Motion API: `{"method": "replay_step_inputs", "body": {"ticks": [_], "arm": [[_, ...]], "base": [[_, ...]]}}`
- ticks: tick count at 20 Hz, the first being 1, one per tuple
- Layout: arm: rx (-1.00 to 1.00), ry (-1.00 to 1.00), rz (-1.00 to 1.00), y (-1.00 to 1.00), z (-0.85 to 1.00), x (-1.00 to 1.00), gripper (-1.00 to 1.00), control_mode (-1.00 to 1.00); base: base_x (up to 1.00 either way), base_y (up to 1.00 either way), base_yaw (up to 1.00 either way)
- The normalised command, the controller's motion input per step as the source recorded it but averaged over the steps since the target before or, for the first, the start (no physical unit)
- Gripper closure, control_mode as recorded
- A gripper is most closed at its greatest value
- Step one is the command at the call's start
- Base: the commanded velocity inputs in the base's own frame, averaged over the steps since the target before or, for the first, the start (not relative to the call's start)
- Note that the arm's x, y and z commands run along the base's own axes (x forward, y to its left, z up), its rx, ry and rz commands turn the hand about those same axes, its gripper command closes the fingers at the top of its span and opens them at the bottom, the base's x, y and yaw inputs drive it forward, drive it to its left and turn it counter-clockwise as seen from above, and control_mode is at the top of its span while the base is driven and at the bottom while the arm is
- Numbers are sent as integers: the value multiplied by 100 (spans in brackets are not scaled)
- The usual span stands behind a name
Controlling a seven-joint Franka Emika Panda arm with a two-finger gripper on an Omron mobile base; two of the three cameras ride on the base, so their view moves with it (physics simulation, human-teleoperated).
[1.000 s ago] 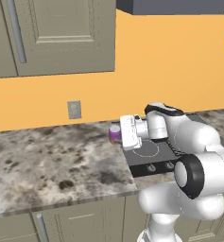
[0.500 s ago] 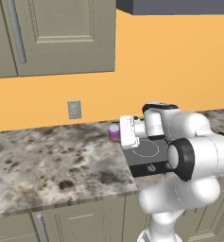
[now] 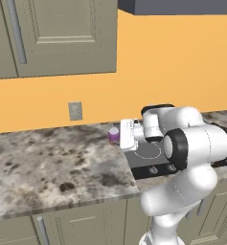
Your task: Four empty soda cans are scattered around the kitchen. Gather all the cans and cluster them next to the stove for recycling.
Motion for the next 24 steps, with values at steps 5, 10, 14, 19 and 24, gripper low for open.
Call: {"method": "replay_step_inputs", "body": {"ticks": [5,10,14,19,24], "arm": [[0,0,-5,0,-22,28,100,-100],[0,0,-5,0,-22,31,100,-100],[0,0,-4,0,-22,30,100,-100],[0,0,-1,1,-22,30,100,-100],[0,0,0,0,-24,36,100,-100]], "base": [[0,0,0],[0,0,0],[0,0,0],[0,0,0],[0,0,0]]}}
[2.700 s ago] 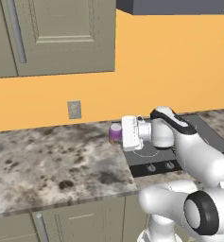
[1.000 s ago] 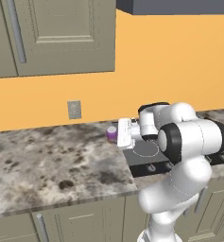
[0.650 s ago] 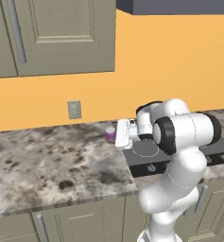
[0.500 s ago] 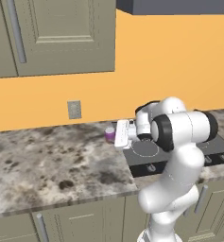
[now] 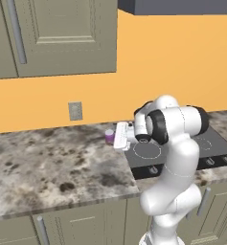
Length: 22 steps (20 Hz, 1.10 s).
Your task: Four empty soda cans are scattered around the kitchen. Gather all the cans and cluster them next to the stove for recycling.
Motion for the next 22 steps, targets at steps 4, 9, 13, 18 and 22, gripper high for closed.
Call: {"method": "replay_step_inputs", "body": {"ticks": [4,9,13,18,22], "arm": [[0,0,0,0,-23,33,100,-100],[0,0,0,1,-28,29,100,-100],[0,0,0,5,-30,27,100,-100],[0,0,0,7,-26,25,100,-100],[0,0,0,5,-26,20,-100,-100]], "base": [[0,0,0],[0,0,0],[0,0,0],[0,0,0],[0,0,0]]}}
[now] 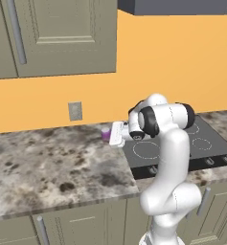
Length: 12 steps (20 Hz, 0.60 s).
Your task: Four empty soda cans are scattered around the kitchen. Gather all the cans and cluster them next to the stove for recycling.
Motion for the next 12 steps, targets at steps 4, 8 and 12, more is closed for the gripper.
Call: {"method": "replay_step_inputs", "body": {"ticks": [4,8,12], "arm": [[0,0,0,0,-23,4,-100,-100],[0,0,0,-1,-19,0,-100,-100],[0,0,0,-6,-14,0,-100,-100]], "base": [[0,0,0],[0,0,0],[0,0,0]]}}
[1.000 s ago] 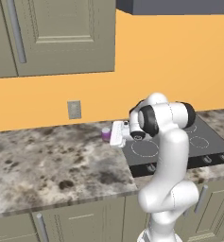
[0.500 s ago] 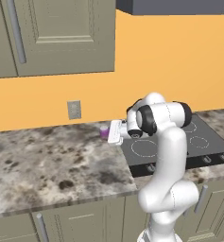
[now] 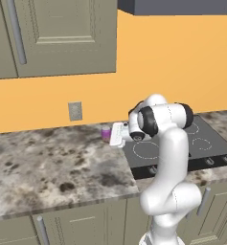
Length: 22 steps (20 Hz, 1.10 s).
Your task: Four empty soda cans are scattered around the kitchen. Gather all the cans and cluster them next to the stove for recycling.
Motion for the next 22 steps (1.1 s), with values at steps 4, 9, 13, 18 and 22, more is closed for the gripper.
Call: {"method": "replay_step_inputs", "body": {"ticks": [4,9,13,18,22], "arm": [[0,0,0,-18,-2,-1,-100,-100],[0,0,0,-28,0,-3,-100,-100],[0,0,0,-22,9,-4,-100,-100],[-1,0,0,-6,44,-18,-100,-100],[-5,-3,0,-8,56,-30,-100,-100]], "base": [[0,0,0],[0,0,0],[0,0,0],[0,0,0],[0,0,0]]}}
